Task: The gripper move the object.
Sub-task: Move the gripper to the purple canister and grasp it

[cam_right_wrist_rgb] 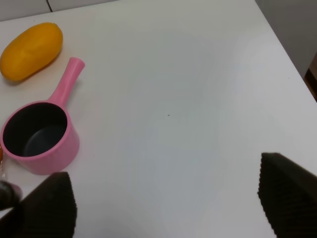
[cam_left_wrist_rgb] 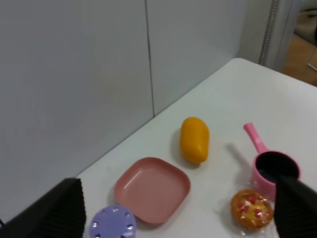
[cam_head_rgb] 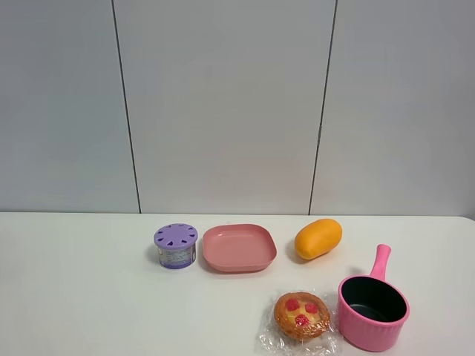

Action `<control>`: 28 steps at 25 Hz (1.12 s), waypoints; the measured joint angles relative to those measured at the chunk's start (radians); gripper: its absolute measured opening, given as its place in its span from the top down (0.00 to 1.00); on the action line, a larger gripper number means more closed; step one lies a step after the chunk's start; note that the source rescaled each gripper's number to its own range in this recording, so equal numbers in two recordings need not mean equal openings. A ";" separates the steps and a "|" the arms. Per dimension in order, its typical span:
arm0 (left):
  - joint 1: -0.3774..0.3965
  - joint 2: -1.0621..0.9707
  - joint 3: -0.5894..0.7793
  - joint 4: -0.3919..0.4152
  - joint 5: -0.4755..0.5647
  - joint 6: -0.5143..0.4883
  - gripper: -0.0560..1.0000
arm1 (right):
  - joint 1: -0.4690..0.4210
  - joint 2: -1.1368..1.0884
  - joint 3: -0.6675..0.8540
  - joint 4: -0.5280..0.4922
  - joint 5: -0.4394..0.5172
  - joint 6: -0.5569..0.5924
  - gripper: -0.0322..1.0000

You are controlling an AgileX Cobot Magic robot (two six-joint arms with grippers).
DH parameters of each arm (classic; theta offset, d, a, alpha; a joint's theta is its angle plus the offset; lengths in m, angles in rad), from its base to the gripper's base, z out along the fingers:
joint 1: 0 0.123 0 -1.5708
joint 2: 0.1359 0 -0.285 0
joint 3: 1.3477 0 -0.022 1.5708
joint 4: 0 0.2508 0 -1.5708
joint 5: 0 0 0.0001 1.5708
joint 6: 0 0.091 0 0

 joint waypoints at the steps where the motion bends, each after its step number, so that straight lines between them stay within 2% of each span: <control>1: 0.000 0.035 -0.009 -0.005 -0.017 0.022 0.78 | 0.000 0.000 0.000 0.000 0.000 0.000 0.00; 8: -0.014 0.236 -0.142 0.025 -0.065 0.057 0.80 | 0.000 0.000 0.000 0.000 0.000 0.000 0.00; 13: -0.096 0.358 -0.166 0.064 -0.163 0.048 0.80 | 0.000 0.000 0.000 0.000 0.000 0.000 0.00; 17: -0.193 0.484 -0.166 0.140 -0.284 -0.002 0.80 | 0.000 0.000 0.000 0.000 0.000 0.000 0.00; 22: -0.287 0.653 -0.175 0.318 -0.390 -0.146 0.80 | 0.000 0.000 0.000 0.000 0.000 0.000 0.00; 25: -0.294 0.751 -0.220 0.466 -0.388 -0.297 0.80 | 0.000 0.000 0.000 0.000 0.000 0.000 0.00; 28: -0.302 0.842 -0.282 0.587 -0.308 -0.432 0.80 | 0.000 0.000 0.000 0.000 0.000 0.000 0.00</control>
